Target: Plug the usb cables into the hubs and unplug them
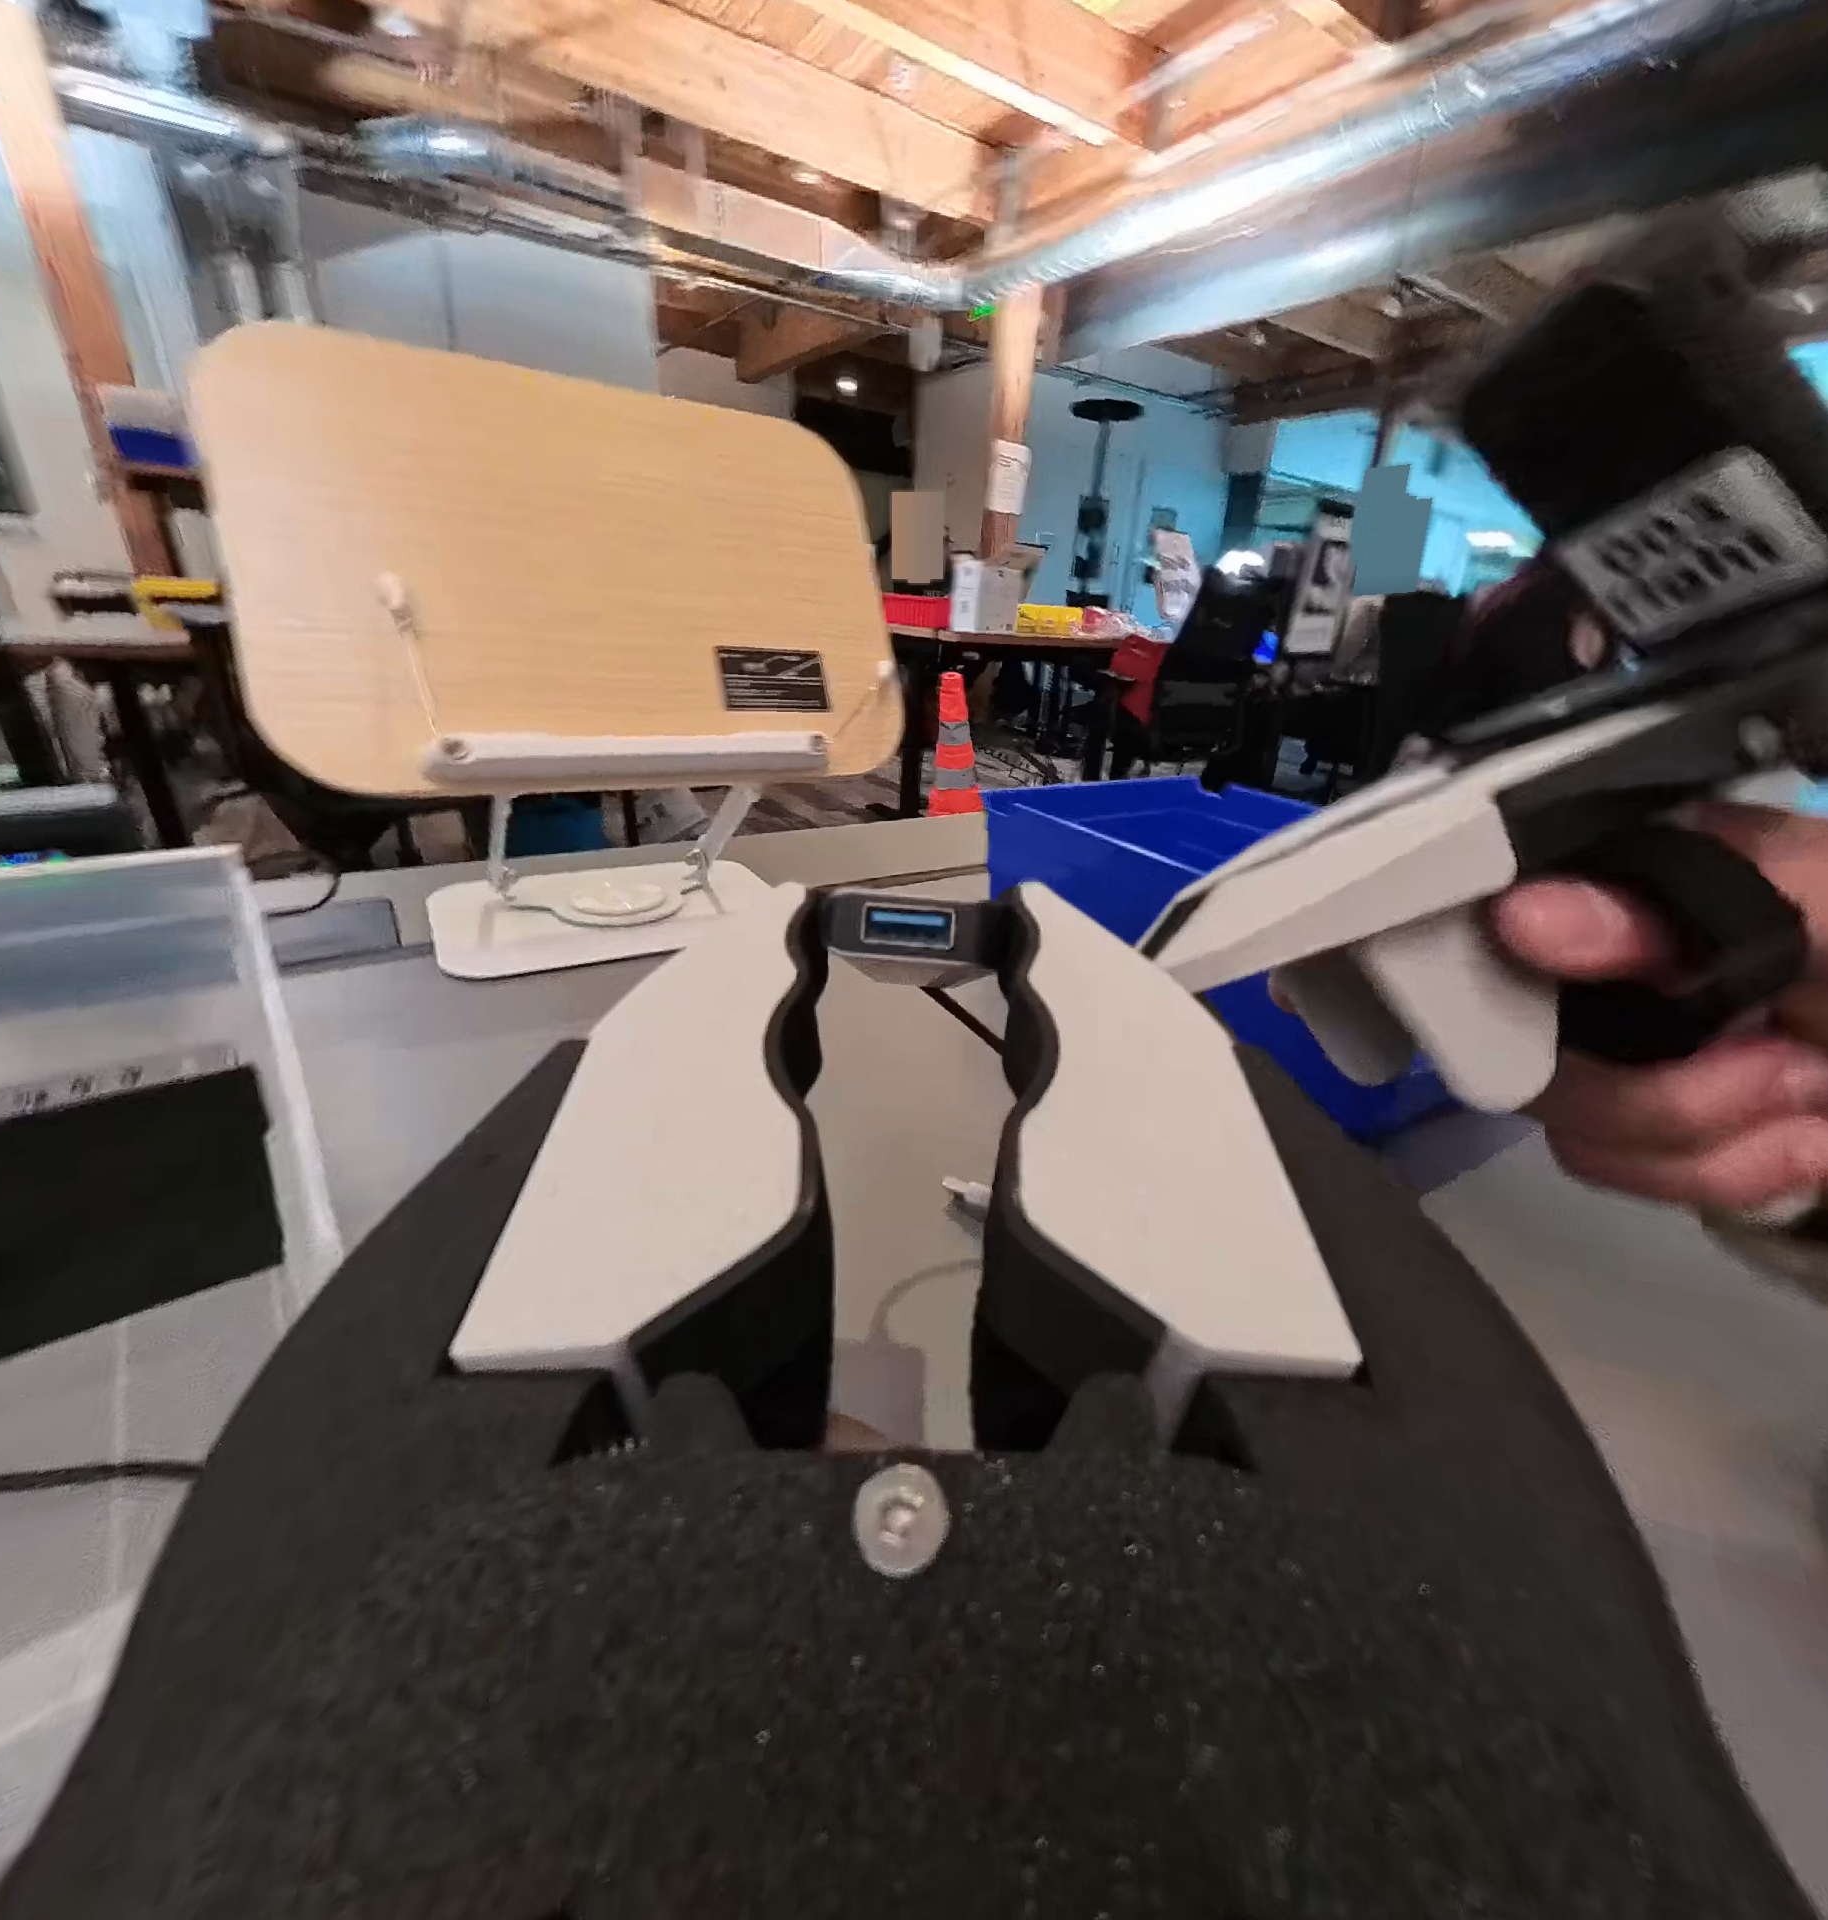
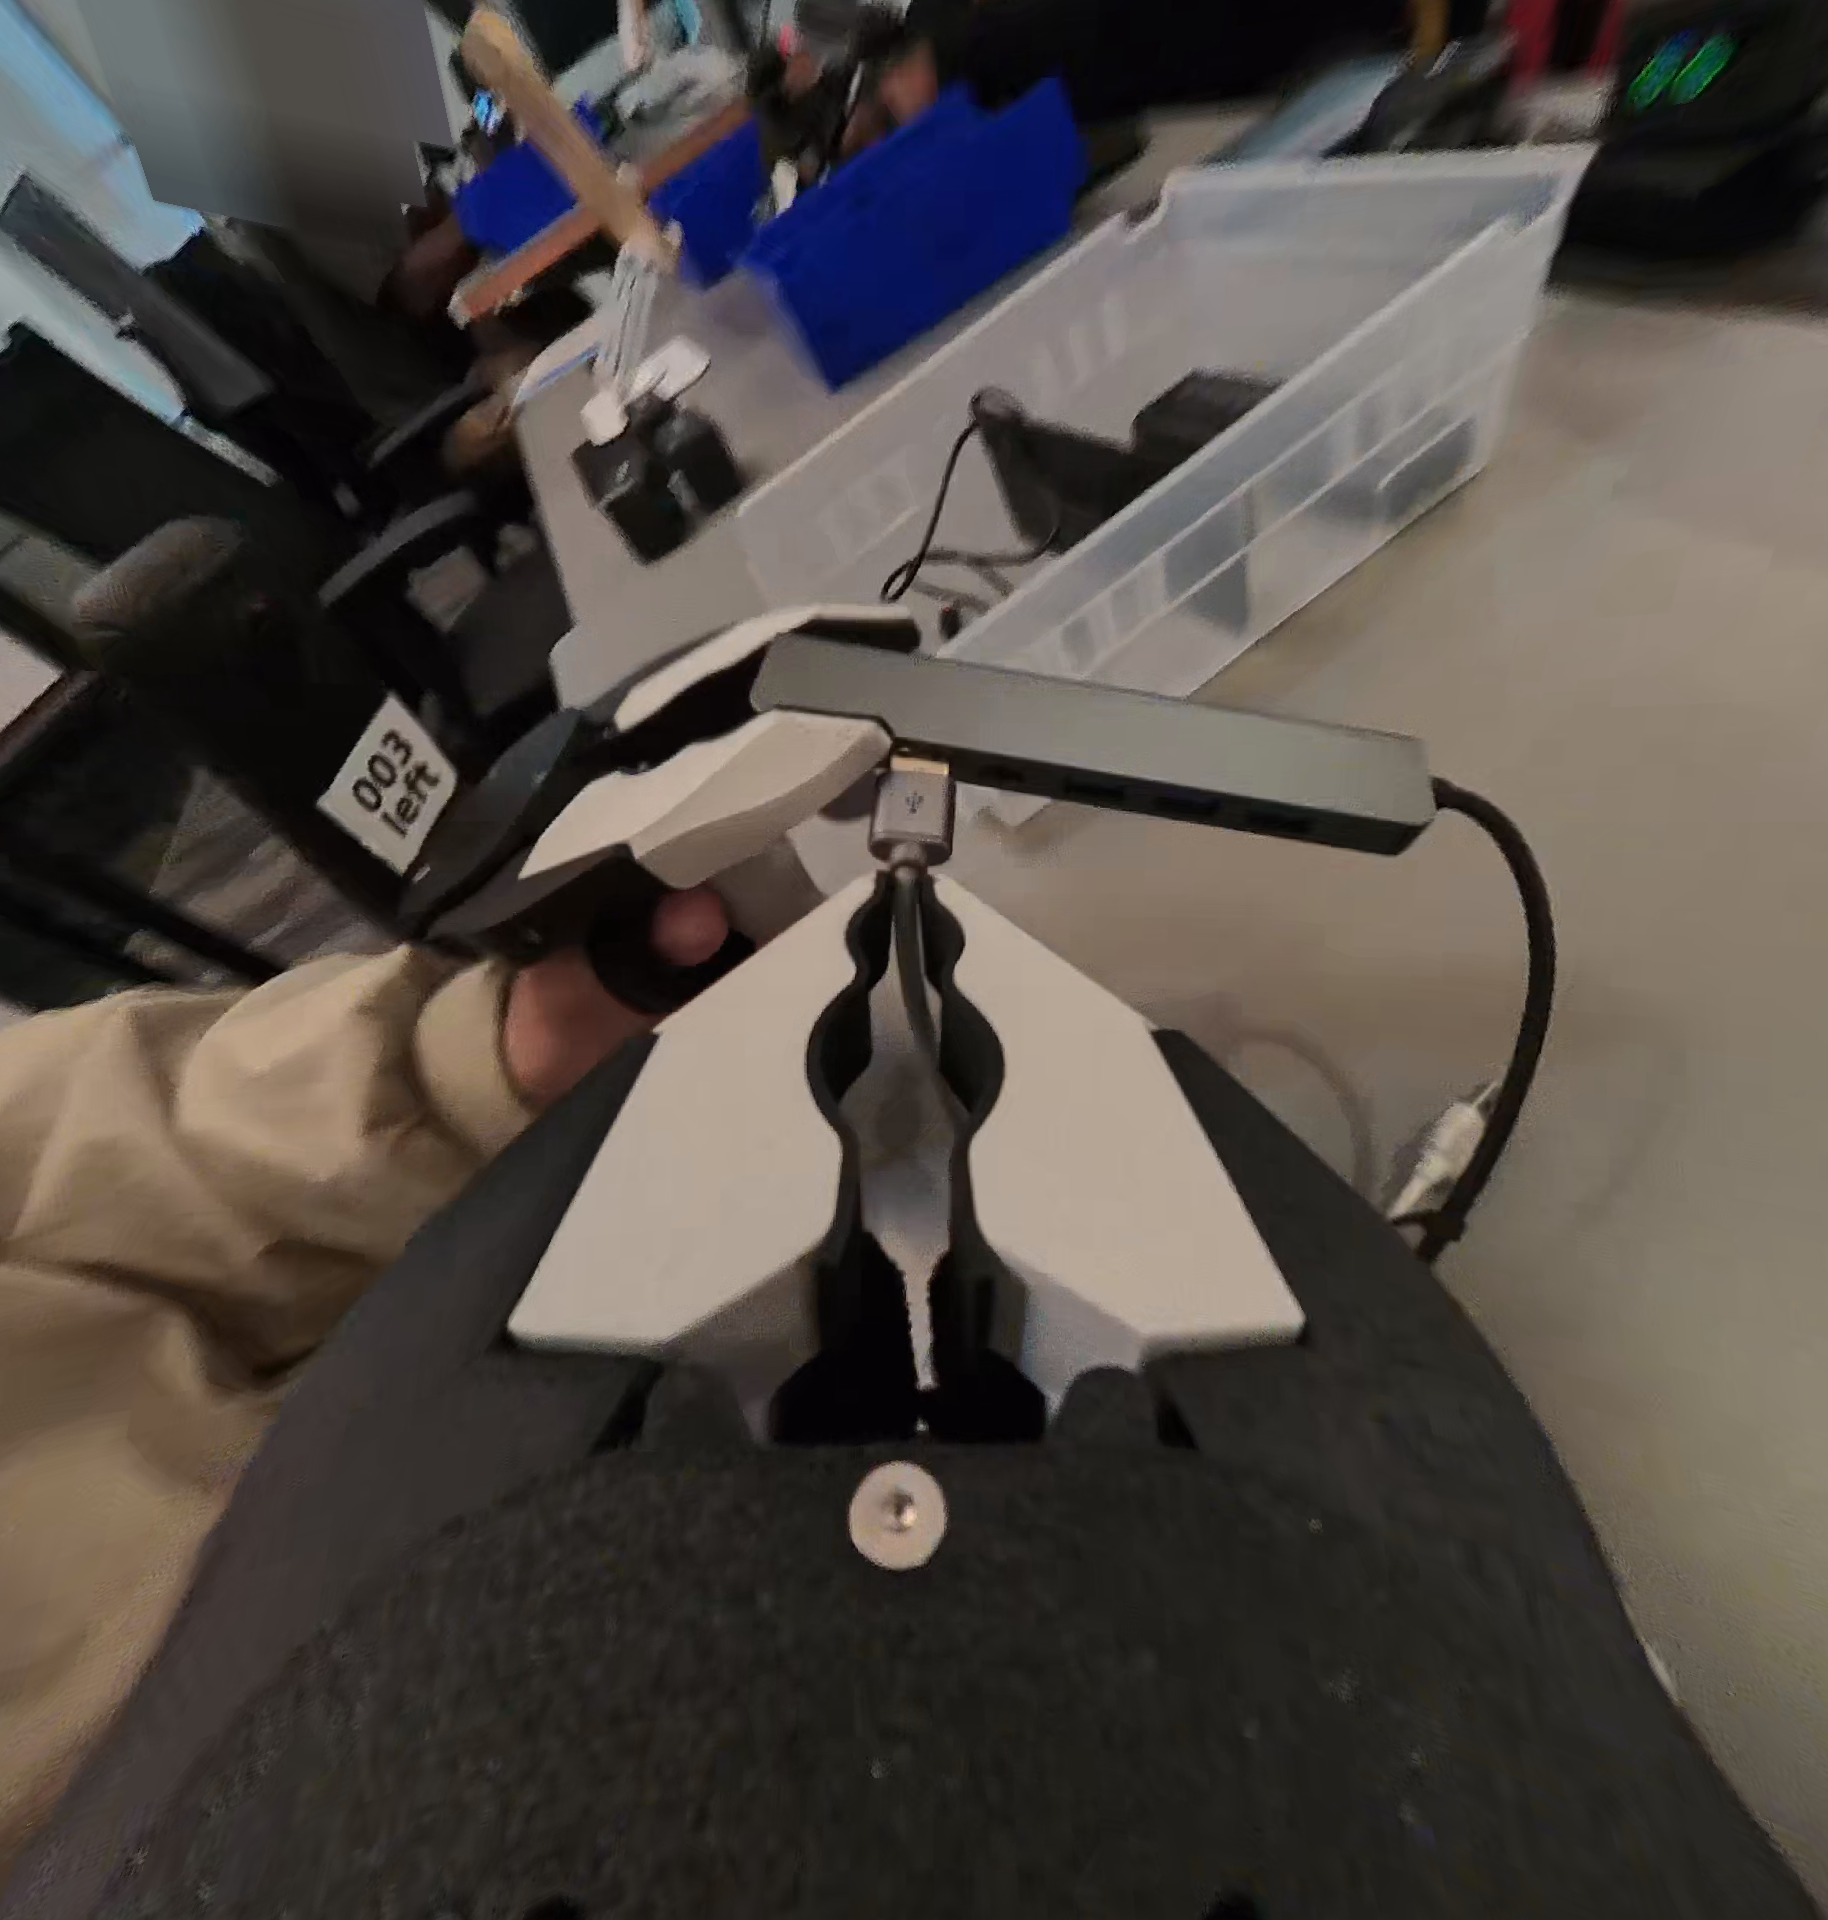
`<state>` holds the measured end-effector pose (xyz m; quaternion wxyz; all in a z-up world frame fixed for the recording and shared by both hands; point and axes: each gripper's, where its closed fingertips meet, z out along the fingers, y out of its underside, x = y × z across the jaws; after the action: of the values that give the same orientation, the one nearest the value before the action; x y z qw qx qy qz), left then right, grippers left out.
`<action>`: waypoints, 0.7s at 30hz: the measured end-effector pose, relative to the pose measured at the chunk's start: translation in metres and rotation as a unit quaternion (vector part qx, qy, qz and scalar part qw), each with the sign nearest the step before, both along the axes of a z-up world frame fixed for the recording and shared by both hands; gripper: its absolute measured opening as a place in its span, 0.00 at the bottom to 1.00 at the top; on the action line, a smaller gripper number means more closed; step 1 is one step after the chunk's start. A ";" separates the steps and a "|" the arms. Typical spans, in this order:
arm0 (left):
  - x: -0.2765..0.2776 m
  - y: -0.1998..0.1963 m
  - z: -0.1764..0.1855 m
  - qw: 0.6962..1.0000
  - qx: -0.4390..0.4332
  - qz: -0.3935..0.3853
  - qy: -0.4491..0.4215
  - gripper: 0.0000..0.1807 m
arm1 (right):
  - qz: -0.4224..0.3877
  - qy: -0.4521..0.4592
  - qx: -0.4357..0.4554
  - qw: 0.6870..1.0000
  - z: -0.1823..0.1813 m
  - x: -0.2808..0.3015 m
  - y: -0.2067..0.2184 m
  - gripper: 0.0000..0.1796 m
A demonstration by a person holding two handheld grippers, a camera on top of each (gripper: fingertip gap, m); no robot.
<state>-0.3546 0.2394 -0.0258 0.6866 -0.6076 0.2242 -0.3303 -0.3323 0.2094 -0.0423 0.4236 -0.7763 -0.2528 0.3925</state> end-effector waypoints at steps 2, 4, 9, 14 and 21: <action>-0.003 0.003 0.000 0.999 -0.027 0.003 -0.030 0.18 | -0.032 0.003 0.036 0.999 0.002 -0.005 0.004 0.03; -0.004 0.002 -0.001 0.998 -0.039 0.002 -0.049 0.18 | -0.054 0.007 0.053 0.997 0.002 -0.007 0.006 0.04; -0.003 0.001 -0.002 0.999 -0.037 -0.013 -0.038 0.18 | -0.070 0.035 0.060 0.995 0.003 -0.007 0.006 0.02; -0.002 0.001 -0.010 0.998 -0.052 -0.043 0.001 0.18 | -0.079 -0.036 0.111 0.990 -0.002 -0.004 0.007 0.01; -0.001 -0.001 -0.014 0.997 -0.043 -0.043 0.037 0.17 | -0.085 -0.083 0.156 0.981 -0.001 0.000 0.010 0.01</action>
<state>-0.3557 0.2381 -0.0400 0.6362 -0.6381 0.2610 -0.3463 -0.3328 0.2197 -0.0434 0.5492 -0.7490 -0.2780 0.2451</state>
